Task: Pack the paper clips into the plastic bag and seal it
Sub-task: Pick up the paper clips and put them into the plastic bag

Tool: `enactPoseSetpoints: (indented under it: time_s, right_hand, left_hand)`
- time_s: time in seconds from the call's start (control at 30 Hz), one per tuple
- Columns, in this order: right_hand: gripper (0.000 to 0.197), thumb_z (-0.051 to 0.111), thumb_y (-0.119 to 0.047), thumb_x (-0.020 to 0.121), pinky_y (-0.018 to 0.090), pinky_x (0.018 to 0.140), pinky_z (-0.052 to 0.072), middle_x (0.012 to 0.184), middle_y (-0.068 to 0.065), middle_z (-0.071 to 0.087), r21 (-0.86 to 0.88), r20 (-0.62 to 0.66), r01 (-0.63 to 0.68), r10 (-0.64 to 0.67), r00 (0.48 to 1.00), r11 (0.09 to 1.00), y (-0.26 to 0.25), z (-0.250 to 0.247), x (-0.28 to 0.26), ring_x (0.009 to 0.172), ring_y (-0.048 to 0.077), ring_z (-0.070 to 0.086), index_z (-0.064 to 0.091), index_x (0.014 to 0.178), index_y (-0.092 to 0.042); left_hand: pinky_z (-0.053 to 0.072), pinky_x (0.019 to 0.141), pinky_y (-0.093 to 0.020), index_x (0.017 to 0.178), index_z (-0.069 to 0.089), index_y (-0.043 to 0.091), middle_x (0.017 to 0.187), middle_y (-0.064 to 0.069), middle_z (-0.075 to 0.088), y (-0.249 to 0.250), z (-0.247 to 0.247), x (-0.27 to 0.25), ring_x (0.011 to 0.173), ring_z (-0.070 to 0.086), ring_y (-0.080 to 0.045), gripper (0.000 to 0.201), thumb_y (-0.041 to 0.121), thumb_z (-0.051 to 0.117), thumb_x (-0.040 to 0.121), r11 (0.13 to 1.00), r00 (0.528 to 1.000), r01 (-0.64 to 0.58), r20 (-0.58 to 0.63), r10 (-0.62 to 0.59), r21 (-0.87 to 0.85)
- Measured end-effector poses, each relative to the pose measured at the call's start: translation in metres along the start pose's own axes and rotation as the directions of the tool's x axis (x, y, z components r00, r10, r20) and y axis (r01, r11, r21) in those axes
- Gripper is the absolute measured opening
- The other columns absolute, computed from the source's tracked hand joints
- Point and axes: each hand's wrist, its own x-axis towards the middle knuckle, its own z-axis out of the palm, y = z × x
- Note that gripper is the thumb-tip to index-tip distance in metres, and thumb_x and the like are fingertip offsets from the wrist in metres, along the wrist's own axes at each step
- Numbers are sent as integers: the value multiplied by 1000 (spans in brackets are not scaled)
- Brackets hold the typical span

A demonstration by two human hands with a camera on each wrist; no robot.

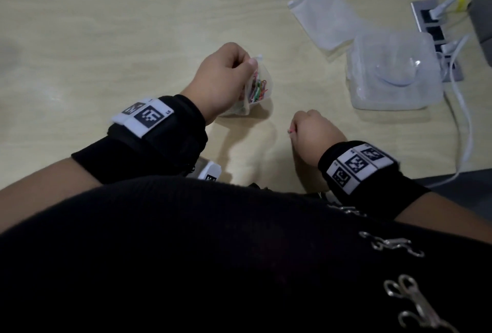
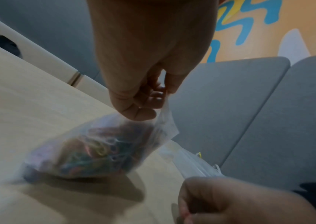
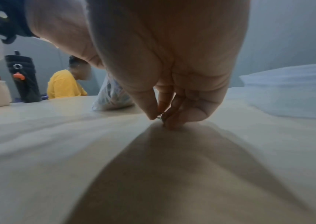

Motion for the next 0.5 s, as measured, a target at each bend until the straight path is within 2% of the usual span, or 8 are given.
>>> enactPoseSetpoints:
  time_s: [0.1,0.17,0.23,0.33,0.4,0.5]
  right_hand:
    - [8,47,-20,93,32,70,41,99,11,62,122,-36,-66,71,997,990,22,-25,-3,82,29,53,53,96,-16]
    - [9,51,-21,91,32,73,43,95,7,64,219,-135,-68,100,986,973,32,-45,-5,86,29,56,58,95,-17]
    - [9,57,-23,88,31,78,45,87,3,64,322,-265,-23,114,957,946,37,-64,-6,88,25,60,64,92,-17]
    - [10,61,-22,85,31,80,48,83,-1,65,433,-410,57,140,901,900,40,-91,-4,80,16,59,67,91,-18]
    - [12,61,-23,83,32,79,50,79,-5,62,493,-458,102,159,875,864,39,-103,-2,75,13,57,68,91,-18]
    - [10,63,-25,82,28,77,49,73,-11,58,497,-458,155,107,882,853,32,-110,1,72,11,55,69,89,-21]
  left_hand:
    - [47,66,-33,76,49,24,77,2,55,13,20,6,72,55,-20,18,27,55,92,999,997,-23,79,25,-26]
    - [48,62,-29,77,48,23,76,5,55,21,32,10,68,55,-13,22,21,52,98,999,995,-41,91,42,-8]
    - [47,59,-25,77,47,23,75,7,56,29,41,12,65,55,-8,22,20,51,99,998,994,-64,95,63,11]
    - [47,57,-22,78,45,23,75,6,57,38,53,16,62,56,-7,22,20,50,99,996,993,-79,89,76,32]
    - [48,57,-23,78,46,22,73,6,57,41,58,18,59,55,-5,22,20,51,99,995,993,-90,80,86,51]
    - [47,56,-26,77,46,21,70,5,58,42,64,19,55,55,-4,23,18,52,98,992,992,-102,79,97,68]
